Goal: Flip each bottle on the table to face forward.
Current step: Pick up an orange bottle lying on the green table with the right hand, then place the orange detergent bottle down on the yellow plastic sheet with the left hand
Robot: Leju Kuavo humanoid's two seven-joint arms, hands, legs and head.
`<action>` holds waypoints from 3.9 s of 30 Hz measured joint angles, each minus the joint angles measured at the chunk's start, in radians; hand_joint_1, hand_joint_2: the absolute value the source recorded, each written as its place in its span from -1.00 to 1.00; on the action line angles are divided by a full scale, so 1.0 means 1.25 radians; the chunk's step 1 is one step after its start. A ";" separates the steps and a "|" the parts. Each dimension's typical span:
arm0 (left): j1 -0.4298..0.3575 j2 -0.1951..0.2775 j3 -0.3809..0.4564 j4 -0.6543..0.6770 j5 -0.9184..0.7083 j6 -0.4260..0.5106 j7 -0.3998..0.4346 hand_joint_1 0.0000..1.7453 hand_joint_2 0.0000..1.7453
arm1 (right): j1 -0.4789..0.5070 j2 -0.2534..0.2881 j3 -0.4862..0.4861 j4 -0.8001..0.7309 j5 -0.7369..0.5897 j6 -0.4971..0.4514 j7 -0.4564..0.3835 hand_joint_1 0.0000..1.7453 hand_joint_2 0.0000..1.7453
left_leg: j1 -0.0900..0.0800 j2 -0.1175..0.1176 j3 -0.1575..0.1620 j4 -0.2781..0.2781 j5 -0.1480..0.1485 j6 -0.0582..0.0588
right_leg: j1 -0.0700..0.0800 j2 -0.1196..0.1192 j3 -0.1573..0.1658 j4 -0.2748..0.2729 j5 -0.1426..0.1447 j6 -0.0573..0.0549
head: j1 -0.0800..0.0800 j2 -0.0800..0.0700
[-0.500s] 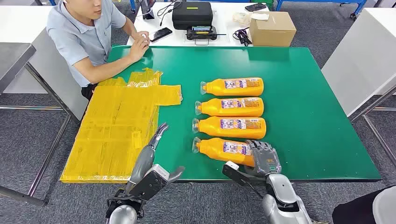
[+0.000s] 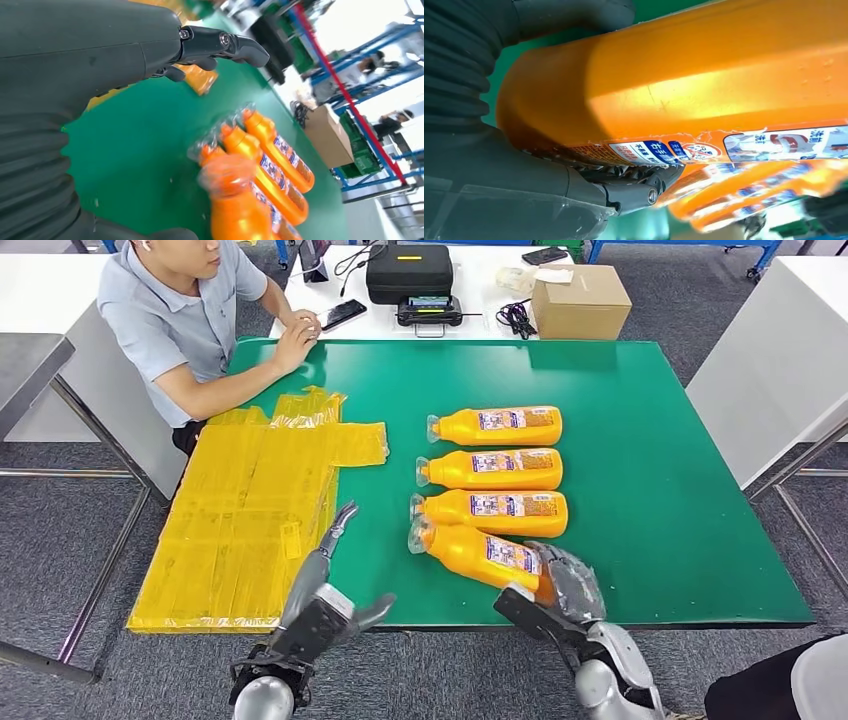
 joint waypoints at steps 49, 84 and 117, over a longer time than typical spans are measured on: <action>-0.095 0.002 -0.013 0.252 0.418 -0.067 -0.076 -1.00 1.00 | 0.041 0.139 0.053 -0.132 -0.211 0.075 -0.071 1.00 1.00 | 0.000 -0.001 -0.009 0.000 0.000 0.000 | 0.000 0.000 -0.008 0.001 0.000 0.000 | 0.000 0.000; -0.150 0.002 -0.056 0.396 0.583 -0.124 -0.096 -1.00 1.00 | -0.045 0.119 0.108 0.010 -0.206 0.058 -0.045 1.00 1.00 | 0.000 -0.001 -0.010 0.000 0.001 0.000 | 0.000 0.000 -0.009 0.001 0.000 0.000 | 0.000 0.000; -0.252 -0.006 -0.138 0.447 0.806 -0.026 -0.161 -1.00 1.00 | -0.117 0.125 0.191 0.116 -0.194 0.023 -0.057 1.00 1.00 | 0.000 -0.001 -0.010 0.000 0.001 0.000 | 0.000 0.000 -0.009 0.001 0.000 0.000 | 0.000 0.000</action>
